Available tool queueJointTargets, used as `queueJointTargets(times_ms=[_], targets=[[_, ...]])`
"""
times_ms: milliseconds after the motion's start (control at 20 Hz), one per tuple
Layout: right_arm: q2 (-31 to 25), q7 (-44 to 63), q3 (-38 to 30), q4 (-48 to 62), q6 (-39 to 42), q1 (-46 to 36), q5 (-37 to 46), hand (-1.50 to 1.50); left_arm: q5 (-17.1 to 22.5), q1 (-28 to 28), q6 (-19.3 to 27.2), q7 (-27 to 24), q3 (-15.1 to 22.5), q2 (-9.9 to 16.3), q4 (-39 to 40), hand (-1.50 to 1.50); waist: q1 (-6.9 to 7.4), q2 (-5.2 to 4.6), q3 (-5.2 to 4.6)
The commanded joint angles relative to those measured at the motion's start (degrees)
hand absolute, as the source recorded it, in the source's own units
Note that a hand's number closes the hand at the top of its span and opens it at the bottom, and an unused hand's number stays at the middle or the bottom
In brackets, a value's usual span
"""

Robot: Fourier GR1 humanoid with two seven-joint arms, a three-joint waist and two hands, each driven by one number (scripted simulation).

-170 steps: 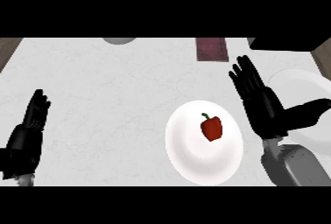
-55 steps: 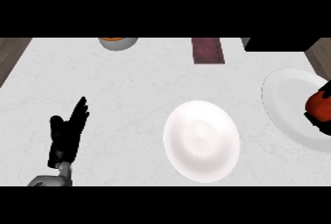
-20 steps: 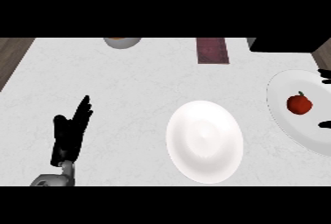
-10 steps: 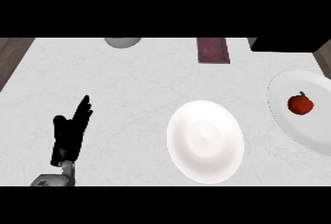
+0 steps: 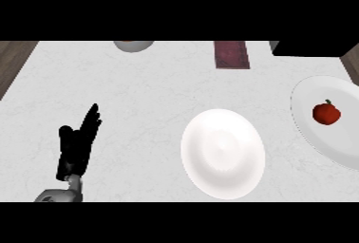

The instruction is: Pick the bell pepper from the plate and place it in the plate

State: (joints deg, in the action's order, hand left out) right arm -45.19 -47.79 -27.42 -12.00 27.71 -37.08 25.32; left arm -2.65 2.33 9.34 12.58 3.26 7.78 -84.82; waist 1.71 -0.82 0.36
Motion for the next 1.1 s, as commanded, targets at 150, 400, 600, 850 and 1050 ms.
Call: queueJointTargets(times_ms=[150,400,600,850,1050], targets=[[2.73,-9.45,1.42,-0.45,4.37,2.91,-0.24,-1.50,0.38,2.60,-0.21,2.06,-0.40,-0.22,0.36,0.00,0.23,-0.19,0.04],[1.10,-8.91,1.97,0.34,1.65,3.77,-0.15,-1.50,-0.43,0.02,-0.17,-1.22,0.62,-1.20,1.28,0.00,0.57,-0.21,0.01],[0.39,-9.34,2.50,0.31,1.16,3.78,-0.19,-1.50,-0.49,0.45,-0.01,-1.43,-0.24,-0.72,1.59,0.00,0.63,-0.17,0.01],[-1.64,-8.29,2.17,1.83,-0.34,4.29,-0.63,-1.50,0.29,1.70,-1.02,-2.86,-1.40,-0.24,3.63,0.00,0.60,-0.36,0.03],[-3.35,-9.52,2.29,2.17,-0.09,5.68,-0.66,-1.50,0.24,1.00,-1.17,-0.18,-0.77,-0.01,0.52,0.00,0.86,-0.33,0.14]])
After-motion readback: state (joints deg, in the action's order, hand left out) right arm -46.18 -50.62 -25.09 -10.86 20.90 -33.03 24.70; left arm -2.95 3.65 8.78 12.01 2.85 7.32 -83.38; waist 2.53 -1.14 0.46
